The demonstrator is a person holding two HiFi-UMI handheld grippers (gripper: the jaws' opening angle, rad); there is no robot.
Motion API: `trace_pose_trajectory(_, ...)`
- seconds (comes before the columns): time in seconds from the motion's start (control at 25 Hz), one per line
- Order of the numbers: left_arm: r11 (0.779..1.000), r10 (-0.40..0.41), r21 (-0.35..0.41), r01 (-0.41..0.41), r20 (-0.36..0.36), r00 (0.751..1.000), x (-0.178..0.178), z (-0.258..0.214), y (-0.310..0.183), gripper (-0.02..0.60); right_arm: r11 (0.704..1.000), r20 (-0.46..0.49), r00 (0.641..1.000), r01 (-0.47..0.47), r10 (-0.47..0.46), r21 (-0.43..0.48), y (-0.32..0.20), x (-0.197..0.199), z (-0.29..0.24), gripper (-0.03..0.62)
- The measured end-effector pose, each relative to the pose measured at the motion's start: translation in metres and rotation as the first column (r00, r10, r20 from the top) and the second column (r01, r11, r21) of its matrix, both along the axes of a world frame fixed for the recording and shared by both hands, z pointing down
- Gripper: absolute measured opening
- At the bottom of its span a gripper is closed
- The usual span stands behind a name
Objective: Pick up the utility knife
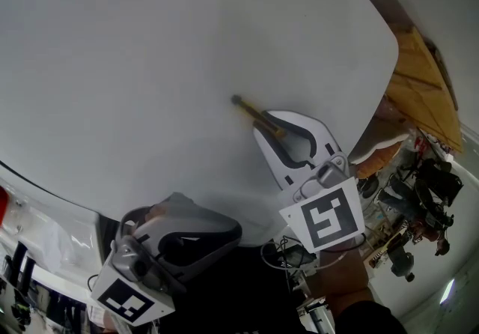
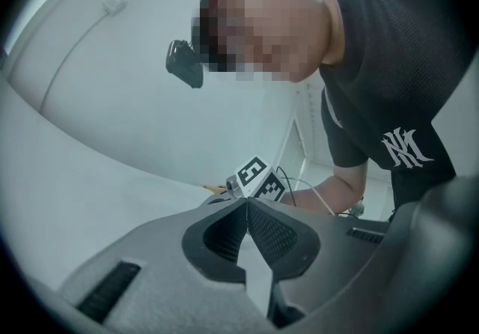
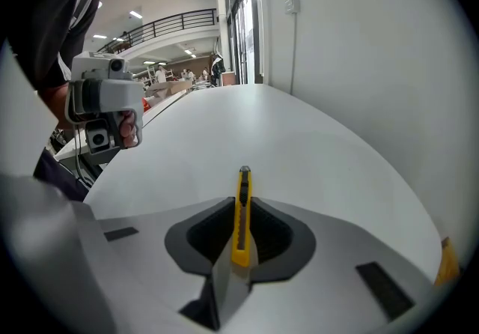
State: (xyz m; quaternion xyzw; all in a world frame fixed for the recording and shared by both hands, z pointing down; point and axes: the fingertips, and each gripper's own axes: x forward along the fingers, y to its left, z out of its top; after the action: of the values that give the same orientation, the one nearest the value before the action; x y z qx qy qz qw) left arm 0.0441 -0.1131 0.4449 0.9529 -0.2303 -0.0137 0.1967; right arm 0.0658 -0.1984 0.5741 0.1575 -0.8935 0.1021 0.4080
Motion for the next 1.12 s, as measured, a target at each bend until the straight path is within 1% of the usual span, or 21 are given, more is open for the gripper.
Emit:
trace_pose_trajectory(0.16,1.0,-0.023,-0.014,0.023,0.01,1.0,-0.012,0.004,0.008,0.006,1.0,0.025,1.0,-0.015,0.014,0.019,0.005,-0.009,-0.014,0.055)
trace_pose_trajectory(0.28,0.999,-0.036,-0.011,0.036,0.035,0.999,-0.029,-0.007,0.02,0.006,0.999,0.043,0.999,-0.02,0.019,0.038,0.016,-0.026,-0.043,0.054)
trace_pose_trajectory(0.36,0.999,-0.039,-0.002,0.039,0.052,0.998,-0.048,-0.03,0.03,0.006,0.998,0.053,0.998,-0.019,0.016,0.052,0.028,-0.042,-0.077,0.054)
trace_pose_trajectory(0.44,0.999,-0.043,0.035,0.041,0.072,0.996,-0.065,-0.049,0.03,0.006,0.996,0.067,0.998,-0.023,0.017,0.089,0.032,-0.055,-0.108,0.054)
trace_pose_trajectory(0.52,0.996,-0.05,0.08,0.044,0.081,0.995,-0.072,-0.059,0.021,0.006,0.991,0.084,0.996,-0.033,0.021,0.134,0.027,-0.057,-0.128,0.054)
trace_pose_trajectory(0.6,0.994,-0.045,0.107,0.037,0.081,0.996,-0.075,-0.074,0.014,0.006,0.987,0.105,0.994,-0.044,0.028,0.155,0.026,-0.057,-0.153,0.054)
trace_pose_trajectory(0.72,0.992,-0.009,0.127,-0.004,0.102,0.995,-0.083,-0.105,0.015,0.006,0.978,0.125,0.991,-0.073,0.05,0.196,0.032,-0.061,-0.206,0.054)
trace_pose_trajectory(0.84,0.992,0.003,0.122,-0.019,0.122,0.992,-0.093,-0.142,0.021,0.006,0.962,0.151,0.985,-0.114,0.078,0.248,0.041,-0.062,-0.264,0.054)
trace_pose_trajectory(0.96,0.994,-0.001,0.109,-0.012,0.113,0.994,-0.097,-0.173,0.028,0.006,0.953,0.197,0.974,-0.161,0.111,0.258,0.061,-0.062,-0.306,0.054)
trace_pose_trajectory(1.12,0.985,0.004,0.171,-0.018,0.082,0.997,-0.088,-0.217,0.044,0.006,0.941,0.237,0.963,-0.191,0.126,0.278,0.096,-0.056,-0.344,0.054)
